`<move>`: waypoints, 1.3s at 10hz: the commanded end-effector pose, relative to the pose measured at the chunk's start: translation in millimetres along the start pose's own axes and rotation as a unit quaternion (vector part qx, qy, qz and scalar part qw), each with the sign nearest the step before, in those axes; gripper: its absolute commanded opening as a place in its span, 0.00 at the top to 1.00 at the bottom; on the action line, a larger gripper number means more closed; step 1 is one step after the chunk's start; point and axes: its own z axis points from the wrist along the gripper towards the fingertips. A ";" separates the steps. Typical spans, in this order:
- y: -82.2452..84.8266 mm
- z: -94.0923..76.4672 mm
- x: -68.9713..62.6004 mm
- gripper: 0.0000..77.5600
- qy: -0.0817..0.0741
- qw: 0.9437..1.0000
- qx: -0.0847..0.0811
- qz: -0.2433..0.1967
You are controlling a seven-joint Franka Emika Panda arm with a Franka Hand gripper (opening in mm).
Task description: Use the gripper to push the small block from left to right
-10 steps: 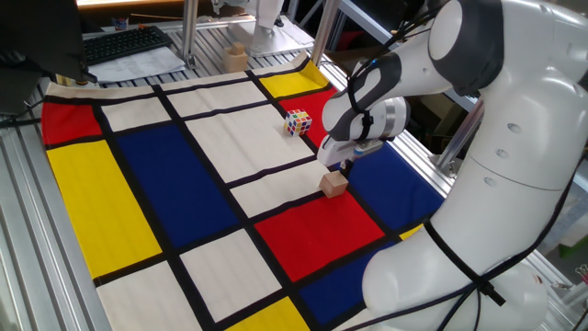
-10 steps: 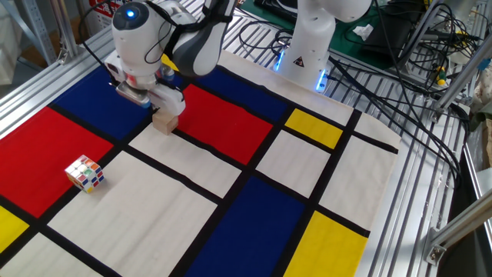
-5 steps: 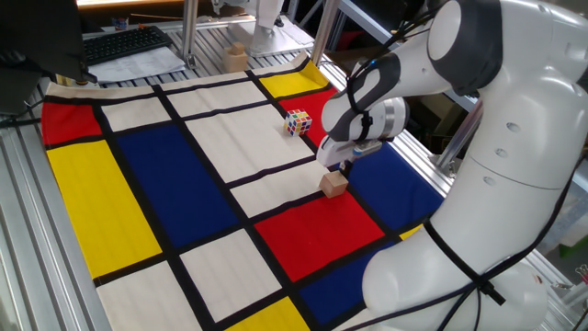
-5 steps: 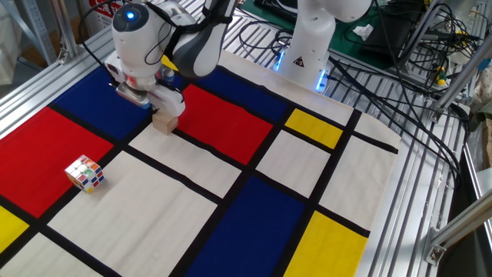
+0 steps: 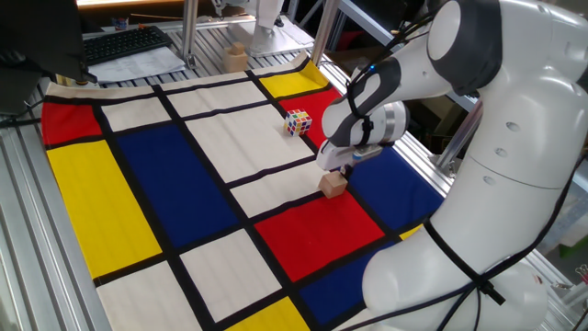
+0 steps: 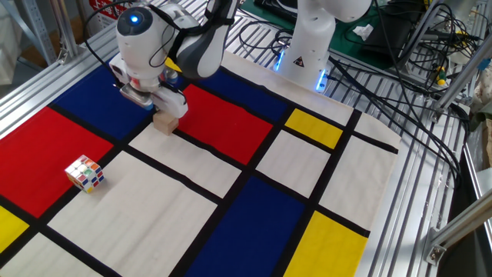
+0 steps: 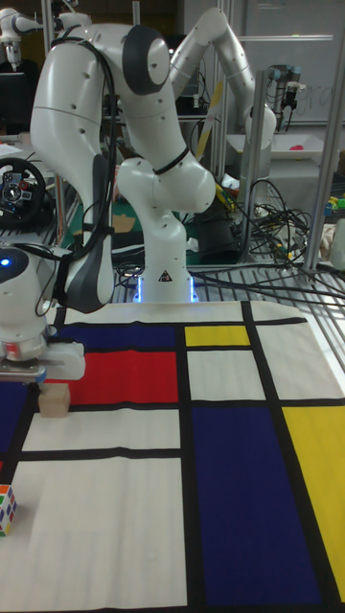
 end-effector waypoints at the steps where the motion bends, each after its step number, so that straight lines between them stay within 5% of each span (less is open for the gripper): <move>1: 0.1 -1.0 -0.2 1.00 -0.002 1.000 -0.006 0.002; 5: 10.4 -5.5 0.8 1.00 -0.005 1.000 -0.017 -0.001; 8: 18.0 -9.4 1.3 1.00 -0.022 0.999 -0.017 -0.027; 13: 26.8 -10.3 1.3 1.00 -0.020 0.999 -0.018 -0.027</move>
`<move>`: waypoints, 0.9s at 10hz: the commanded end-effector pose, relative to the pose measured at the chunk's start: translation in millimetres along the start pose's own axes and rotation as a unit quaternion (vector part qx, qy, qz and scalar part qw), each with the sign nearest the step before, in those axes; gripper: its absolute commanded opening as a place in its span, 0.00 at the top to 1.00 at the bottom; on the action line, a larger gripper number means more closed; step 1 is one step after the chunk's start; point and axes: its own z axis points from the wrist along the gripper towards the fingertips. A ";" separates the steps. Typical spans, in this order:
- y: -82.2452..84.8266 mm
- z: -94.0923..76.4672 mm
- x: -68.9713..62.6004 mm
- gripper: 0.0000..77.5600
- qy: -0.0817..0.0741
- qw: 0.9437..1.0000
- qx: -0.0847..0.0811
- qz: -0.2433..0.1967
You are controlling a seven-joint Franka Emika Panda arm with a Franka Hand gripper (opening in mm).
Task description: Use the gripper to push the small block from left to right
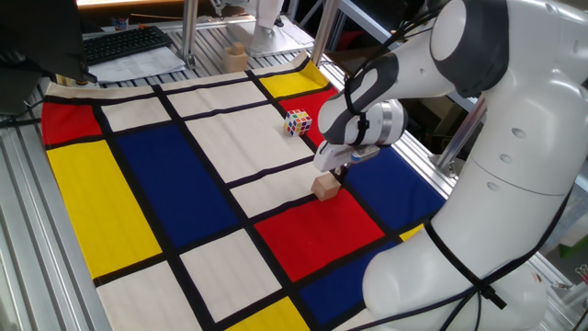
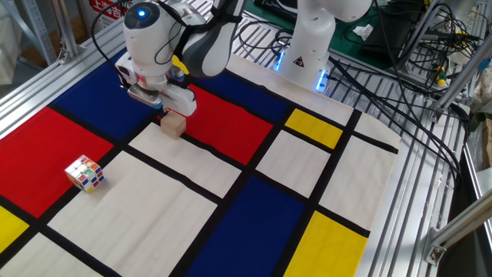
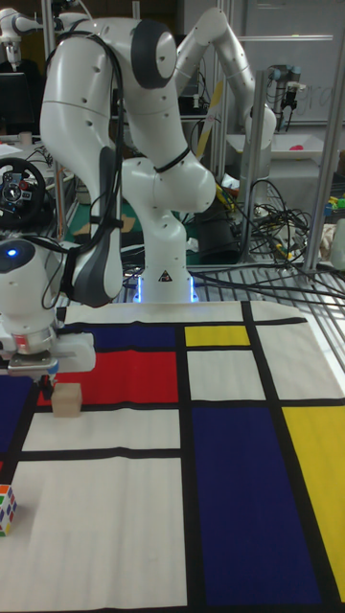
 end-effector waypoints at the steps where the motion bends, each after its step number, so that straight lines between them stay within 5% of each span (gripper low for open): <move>1: 7.3 0.6 -1.5 1.00 -0.003 1.000 -0.003 0.010; 9: 25.9 -3.4 0.4 1.00 0.000 1.000 -0.014 0.027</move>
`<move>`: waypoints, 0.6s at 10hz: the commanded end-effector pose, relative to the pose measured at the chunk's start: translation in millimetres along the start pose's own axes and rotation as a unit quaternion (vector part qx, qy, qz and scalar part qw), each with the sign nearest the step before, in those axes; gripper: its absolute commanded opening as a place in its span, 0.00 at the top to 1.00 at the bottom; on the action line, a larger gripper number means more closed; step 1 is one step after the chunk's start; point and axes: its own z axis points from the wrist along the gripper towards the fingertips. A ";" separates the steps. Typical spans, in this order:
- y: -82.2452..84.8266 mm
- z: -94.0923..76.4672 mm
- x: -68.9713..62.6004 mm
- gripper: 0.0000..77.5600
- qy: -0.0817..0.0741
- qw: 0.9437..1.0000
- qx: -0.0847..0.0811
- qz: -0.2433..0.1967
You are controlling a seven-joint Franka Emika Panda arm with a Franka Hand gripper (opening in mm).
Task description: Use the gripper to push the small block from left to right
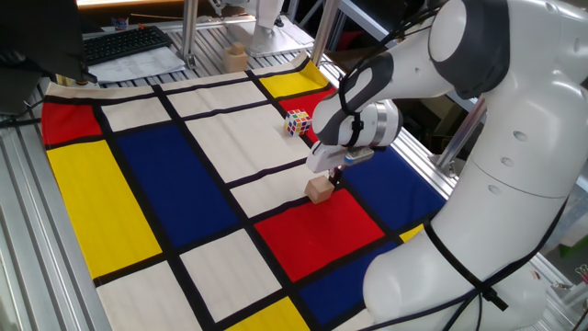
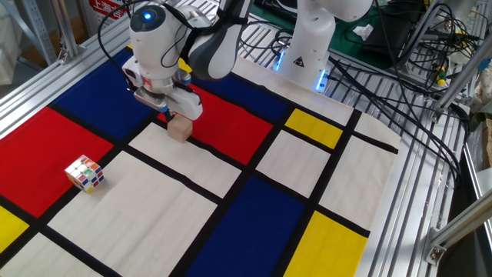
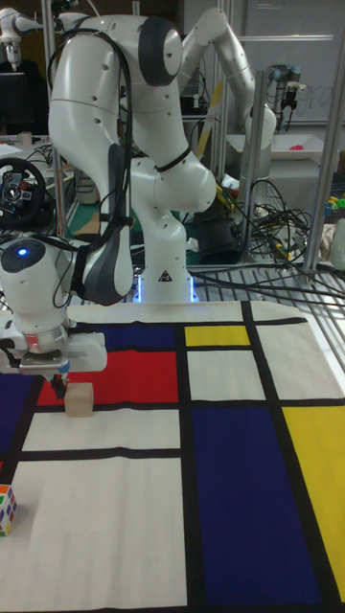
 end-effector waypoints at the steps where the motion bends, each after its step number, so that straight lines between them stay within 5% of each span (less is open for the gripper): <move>1: 5.0 -3.6 1.1 1.00 0.000 1.000 -0.002 0.007; 6: 8.2 -3.6 1.5 1.00 0.000 1.000 -0.020 0.016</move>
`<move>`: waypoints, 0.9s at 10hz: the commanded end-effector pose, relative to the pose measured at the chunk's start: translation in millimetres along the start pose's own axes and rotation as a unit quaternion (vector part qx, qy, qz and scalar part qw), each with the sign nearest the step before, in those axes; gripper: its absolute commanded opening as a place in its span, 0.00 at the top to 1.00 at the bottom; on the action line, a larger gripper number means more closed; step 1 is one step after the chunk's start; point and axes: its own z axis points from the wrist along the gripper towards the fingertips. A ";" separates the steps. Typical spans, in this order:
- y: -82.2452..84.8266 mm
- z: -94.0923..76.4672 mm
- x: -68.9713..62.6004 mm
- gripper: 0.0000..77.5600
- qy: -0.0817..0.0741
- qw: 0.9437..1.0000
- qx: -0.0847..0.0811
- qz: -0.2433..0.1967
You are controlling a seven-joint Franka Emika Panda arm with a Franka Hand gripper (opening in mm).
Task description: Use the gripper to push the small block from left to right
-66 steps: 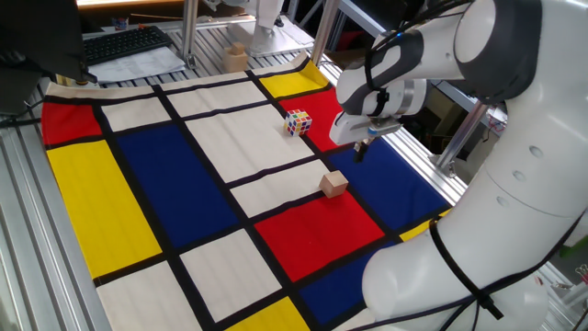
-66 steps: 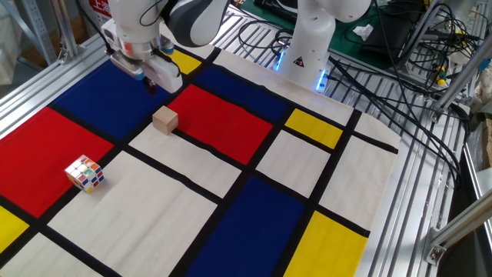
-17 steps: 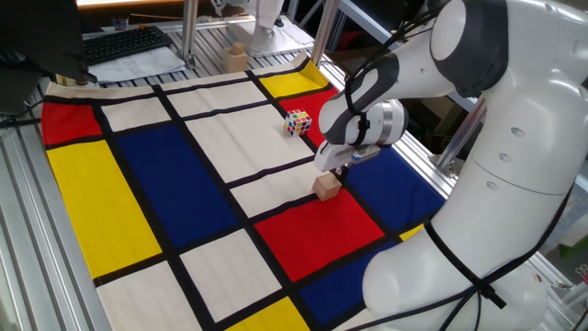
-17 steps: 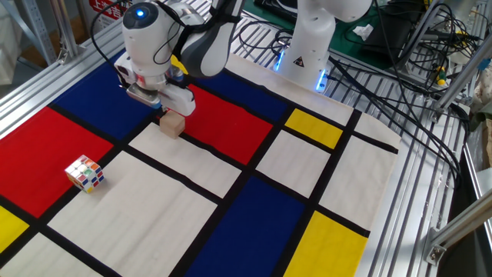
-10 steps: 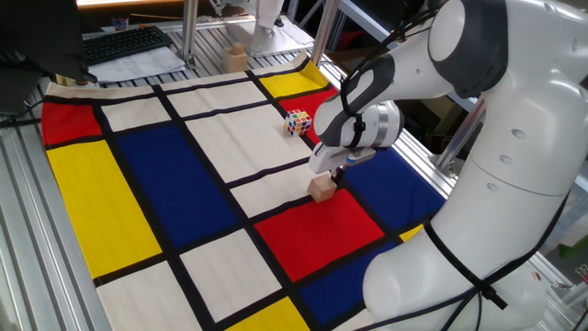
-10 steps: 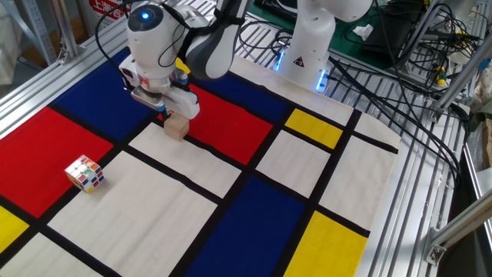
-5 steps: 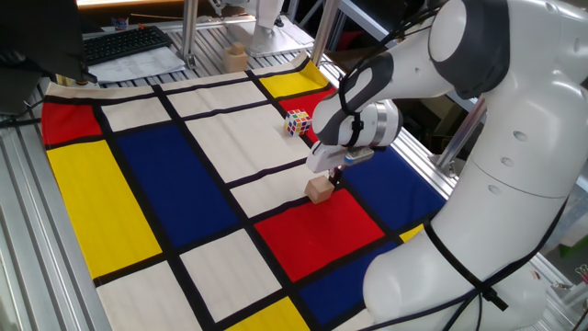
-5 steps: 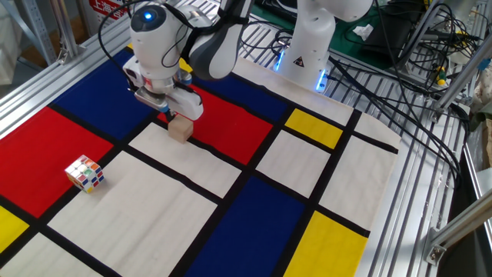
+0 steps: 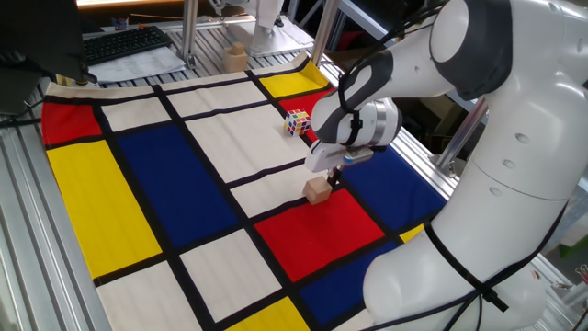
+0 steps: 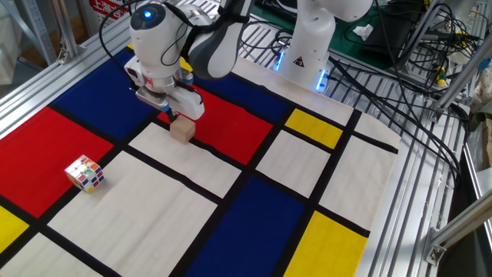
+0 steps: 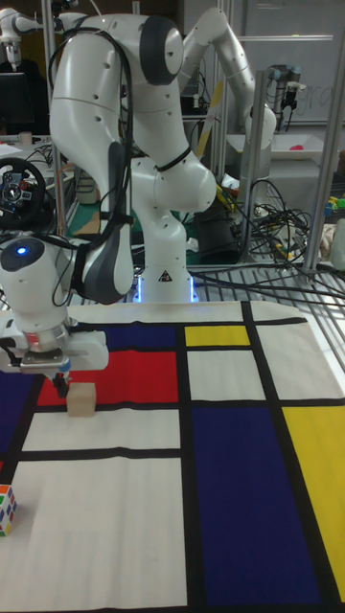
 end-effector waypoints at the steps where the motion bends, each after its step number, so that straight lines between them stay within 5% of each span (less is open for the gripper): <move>1: 2.6 -0.4 -0.5 1.00 -0.001 1.000 -0.002 0.004; 9: 37.2 6.3 5.3 1.00 -0.012 0.999 0.038 -0.008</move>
